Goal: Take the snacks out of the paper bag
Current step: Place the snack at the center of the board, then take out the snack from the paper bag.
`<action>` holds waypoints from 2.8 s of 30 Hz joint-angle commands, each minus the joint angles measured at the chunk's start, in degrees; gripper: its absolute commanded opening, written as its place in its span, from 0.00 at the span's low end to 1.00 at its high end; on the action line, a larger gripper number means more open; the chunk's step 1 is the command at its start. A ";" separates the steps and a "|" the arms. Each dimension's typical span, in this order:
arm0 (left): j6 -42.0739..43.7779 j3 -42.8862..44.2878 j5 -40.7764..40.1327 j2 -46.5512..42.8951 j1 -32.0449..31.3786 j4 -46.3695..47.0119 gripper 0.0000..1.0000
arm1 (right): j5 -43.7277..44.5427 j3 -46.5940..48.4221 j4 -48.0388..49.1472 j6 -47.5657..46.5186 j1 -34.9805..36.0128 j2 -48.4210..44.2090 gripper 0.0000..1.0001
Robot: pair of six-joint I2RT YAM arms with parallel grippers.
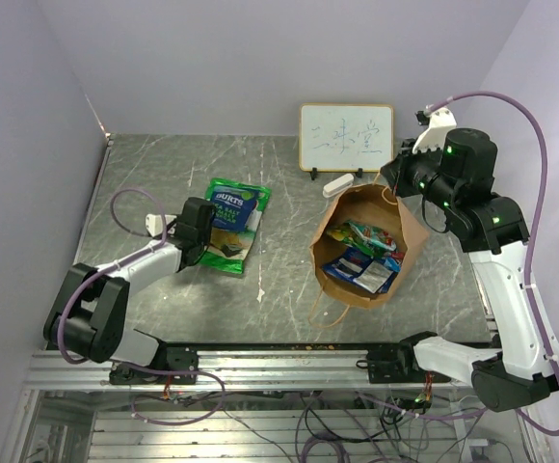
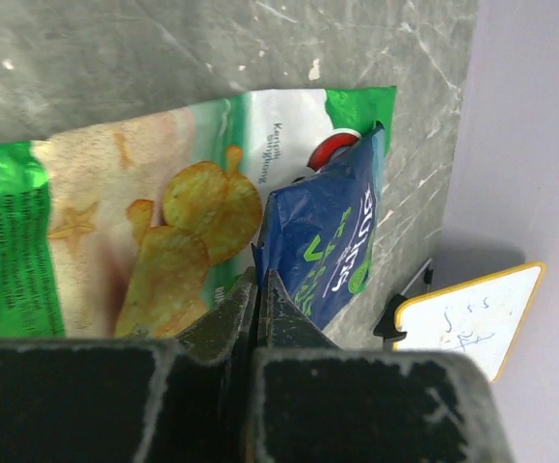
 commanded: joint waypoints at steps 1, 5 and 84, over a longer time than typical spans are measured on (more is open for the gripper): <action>0.68 -2.88 -2.82 -2.98 -0.31 0.68 0.07 | 0.16 0.94 0.03 -0.28 0.10 -1.51 0.00; 2.60 -7.66 -1.92 -4.19 -0.85 5.05 0.07 | 0.15 -0.56 0.71 0.67 0.10 -2.81 0.00; 127.43 44.63 28.83 26.64 -50.81 -8.32 0.44 | -1.24 -0.99 1.97 2.87 0.12 -3.92 0.00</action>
